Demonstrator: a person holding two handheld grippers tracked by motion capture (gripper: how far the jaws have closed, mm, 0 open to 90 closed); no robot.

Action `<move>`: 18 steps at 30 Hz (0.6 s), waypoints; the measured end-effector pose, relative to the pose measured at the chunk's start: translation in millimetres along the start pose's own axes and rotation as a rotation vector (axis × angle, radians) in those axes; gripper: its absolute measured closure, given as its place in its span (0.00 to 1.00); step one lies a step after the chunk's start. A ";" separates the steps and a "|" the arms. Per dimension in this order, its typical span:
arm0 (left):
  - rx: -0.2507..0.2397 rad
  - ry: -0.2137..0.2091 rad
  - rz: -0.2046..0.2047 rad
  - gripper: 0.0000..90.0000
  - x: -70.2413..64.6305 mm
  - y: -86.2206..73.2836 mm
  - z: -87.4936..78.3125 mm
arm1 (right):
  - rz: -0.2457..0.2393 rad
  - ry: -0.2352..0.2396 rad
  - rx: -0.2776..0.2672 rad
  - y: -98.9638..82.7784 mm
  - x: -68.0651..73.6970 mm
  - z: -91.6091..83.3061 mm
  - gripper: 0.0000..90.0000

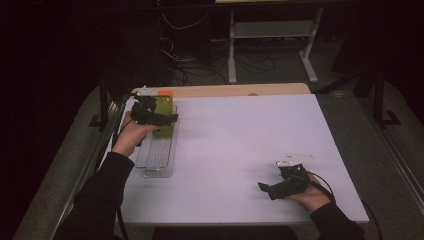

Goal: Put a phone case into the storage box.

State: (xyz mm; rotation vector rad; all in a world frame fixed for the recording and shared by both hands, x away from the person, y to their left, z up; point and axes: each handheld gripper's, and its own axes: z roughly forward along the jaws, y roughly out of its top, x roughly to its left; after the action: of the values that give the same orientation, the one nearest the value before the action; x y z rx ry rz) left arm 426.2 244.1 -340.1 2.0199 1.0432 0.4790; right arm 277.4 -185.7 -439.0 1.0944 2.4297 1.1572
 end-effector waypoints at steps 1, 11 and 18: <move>-0.007 -0.010 0.005 0.00 -2.4 -1.4 -1.5 | -0.003 -0.001 -0.005 0.1 -0.3 -0.4 0.00; -0.026 -0.110 0.066 0.00 -27.9 -24.0 -23.1 | -0.025 0.006 -0.015 1.5 -0.2 -3.3 0.00; -0.038 -0.156 0.062 0.00 -40.0 -48.1 -34.6 | -0.024 0.020 -0.024 4.5 1.9 -5.5 0.00</move>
State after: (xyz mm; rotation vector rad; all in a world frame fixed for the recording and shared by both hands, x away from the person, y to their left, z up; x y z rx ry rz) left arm 356.5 244.9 -355.9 2.0257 0.8735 0.3643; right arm 275.8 -185.6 -431.8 1.0481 2.4313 1.1919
